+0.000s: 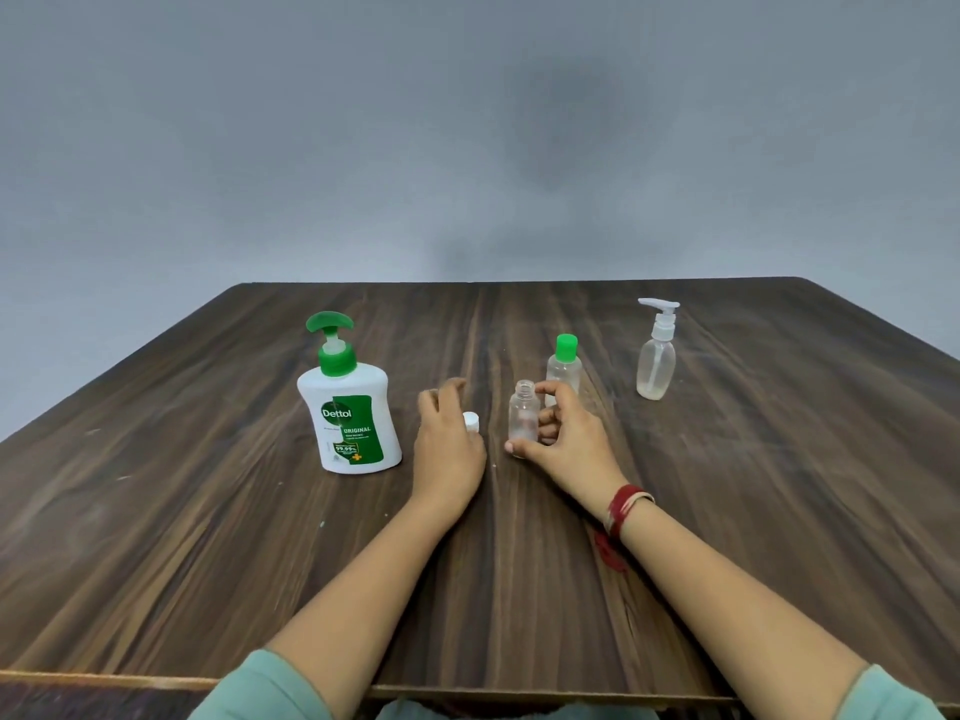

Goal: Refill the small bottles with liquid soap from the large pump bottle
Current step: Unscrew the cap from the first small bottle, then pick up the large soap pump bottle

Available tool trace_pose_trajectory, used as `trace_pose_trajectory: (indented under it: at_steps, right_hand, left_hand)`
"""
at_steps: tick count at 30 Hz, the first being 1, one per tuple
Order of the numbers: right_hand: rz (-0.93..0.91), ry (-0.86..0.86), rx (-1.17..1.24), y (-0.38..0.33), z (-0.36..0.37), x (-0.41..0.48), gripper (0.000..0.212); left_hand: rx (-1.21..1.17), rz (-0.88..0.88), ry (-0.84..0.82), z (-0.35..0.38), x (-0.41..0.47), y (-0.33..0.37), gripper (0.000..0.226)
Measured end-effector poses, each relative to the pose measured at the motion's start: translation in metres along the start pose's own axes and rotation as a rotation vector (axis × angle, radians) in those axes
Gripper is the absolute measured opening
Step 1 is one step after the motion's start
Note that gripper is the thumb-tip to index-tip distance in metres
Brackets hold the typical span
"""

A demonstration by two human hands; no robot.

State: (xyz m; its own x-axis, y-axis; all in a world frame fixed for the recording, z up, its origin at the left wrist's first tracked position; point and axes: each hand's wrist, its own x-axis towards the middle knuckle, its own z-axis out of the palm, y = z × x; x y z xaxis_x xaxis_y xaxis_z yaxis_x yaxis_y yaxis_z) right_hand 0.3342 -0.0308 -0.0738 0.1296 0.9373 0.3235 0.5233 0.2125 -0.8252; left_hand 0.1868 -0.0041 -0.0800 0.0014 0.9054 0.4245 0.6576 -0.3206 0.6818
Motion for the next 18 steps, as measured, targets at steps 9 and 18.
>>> trace_pose_trajectory:
  at_steps: [9, 18]
  right_hand:
    - [-0.030, 0.010, 0.016, 0.007, 0.003, 0.003, 0.047]
    - [-0.038, -0.054, 0.038, 0.011, 0.003, 0.006, 0.066]
  left_hand:
    - [-0.286, 0.293, -0.153, 0.007, -0.008, 0.011, 0.055]
    - [-0.361, 0.227, -0.130, 0.007, -0.002, 0.010, 0.037]
